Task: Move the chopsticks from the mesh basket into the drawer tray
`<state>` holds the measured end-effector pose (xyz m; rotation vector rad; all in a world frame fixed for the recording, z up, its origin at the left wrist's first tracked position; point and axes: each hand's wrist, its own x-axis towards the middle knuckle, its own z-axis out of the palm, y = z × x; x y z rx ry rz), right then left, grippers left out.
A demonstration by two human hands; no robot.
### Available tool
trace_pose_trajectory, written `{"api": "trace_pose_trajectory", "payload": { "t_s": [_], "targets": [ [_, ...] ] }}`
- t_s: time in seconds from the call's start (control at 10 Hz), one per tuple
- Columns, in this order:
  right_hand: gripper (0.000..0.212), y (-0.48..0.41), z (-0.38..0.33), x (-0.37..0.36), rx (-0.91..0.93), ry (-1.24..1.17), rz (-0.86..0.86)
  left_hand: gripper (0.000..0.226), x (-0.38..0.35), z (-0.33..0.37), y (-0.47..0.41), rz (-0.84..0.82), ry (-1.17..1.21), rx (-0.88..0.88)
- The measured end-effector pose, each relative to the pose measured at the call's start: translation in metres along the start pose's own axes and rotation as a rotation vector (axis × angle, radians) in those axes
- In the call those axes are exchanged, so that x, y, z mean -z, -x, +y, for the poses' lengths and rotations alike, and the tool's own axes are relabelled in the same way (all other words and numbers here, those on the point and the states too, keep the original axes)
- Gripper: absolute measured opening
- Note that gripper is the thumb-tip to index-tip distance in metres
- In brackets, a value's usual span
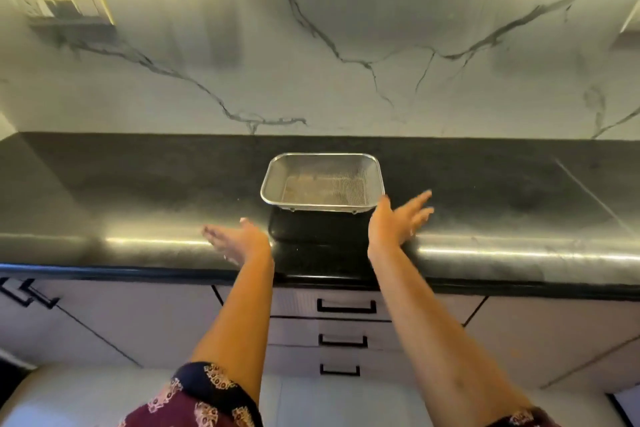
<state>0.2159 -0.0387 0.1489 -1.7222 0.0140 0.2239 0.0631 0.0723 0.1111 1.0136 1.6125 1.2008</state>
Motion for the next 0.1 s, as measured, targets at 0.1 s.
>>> {"api": "trace_pose_trajectory", "payload": {
  "t_s": [0.1],
  "targets": [
    [0.081,-0.0042,-0.0607,-0.004,0.406,0.102,-0.033,0.073,-0.0137,0.0611,-0.0019,-0.081,-0.142,-0.384]
  ]
}}
